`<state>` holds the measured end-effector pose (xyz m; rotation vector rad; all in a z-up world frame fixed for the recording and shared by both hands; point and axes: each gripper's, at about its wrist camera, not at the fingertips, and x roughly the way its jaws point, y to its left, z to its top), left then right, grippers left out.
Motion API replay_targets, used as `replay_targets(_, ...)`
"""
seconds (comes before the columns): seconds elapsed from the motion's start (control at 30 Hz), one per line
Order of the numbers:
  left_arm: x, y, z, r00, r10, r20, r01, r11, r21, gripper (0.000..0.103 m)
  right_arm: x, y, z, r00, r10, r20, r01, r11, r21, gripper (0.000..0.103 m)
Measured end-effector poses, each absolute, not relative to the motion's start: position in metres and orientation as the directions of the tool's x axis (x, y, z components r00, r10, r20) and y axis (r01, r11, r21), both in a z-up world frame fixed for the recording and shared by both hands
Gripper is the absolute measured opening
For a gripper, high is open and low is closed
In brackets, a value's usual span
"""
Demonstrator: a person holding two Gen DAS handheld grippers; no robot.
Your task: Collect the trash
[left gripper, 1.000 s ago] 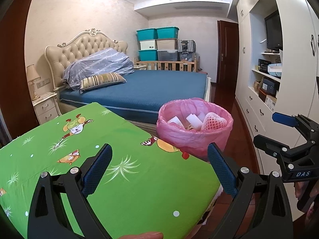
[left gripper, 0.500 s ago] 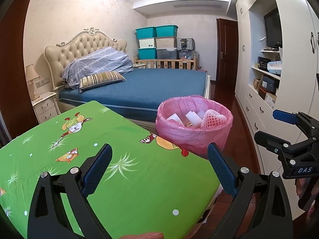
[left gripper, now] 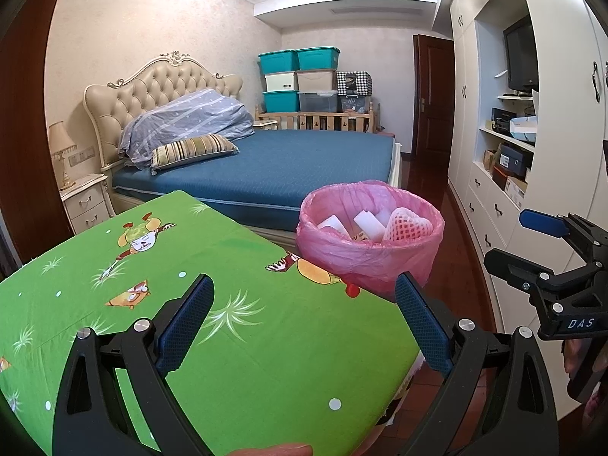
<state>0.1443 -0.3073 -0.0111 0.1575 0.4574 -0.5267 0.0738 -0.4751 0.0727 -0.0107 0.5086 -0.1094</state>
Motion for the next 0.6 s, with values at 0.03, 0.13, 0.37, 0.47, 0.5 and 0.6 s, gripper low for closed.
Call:
replay_targets(0.03,0.1441,-0.3073,-0.0109,0.767,-0.448,-0.459,0.517,0.855,0.029,0.09,0.0738,-0.4751,0.0727,0.868,-0.107,-0.485,0.102,0.994,-0.037,0.098)
replay_targets(0.13,0.1439,-0.3072,-0.0106,0.767,-0.449,-0.458,0.517,0.855,0.028,0.09,0.0738,-0.4751,0.0727,0.868,-0.107,-0.485,0.102,0.994,-0.037,0.098)
replay_targets(0.37,0.1438,-0.3075,-0.0103,0.768,-0.448,-0.458,0.517,0.855,0.029,0.09,0.0742,-0.4763,0.0724,0.868,-0.105,-0.485,0.1,0.994,-0.035,0.098)
replay_targets(0.47,0.1437,-0.3077,-0.0102,0.767,-0.448,-0.458,0.517,0.855,0.029,0.09,0.0741,-0.4764,0.0724,0.868,-0.104,-0.485,0.1,0.994,-0.035,0.098)
replay_targets(0.5,0.1438,-0.3078,-0.0104,0.767,-0.448,-0.459,0.517,0.855,0.03,0.09,0.0741,-0.4764,0.0725,0.869,-0.104,-0.484,0.1,0.994,-0.035,0.098)
replay_targets(0.6,0.1441,-0.3075,-0.0117,0.767,-0.447,-0.46,0.518,0.855,0.031,0.09,0.0744,-0.476,0.0719,0.869,-0.104,-0.485,0.1,0.994,-0.034,0.098)
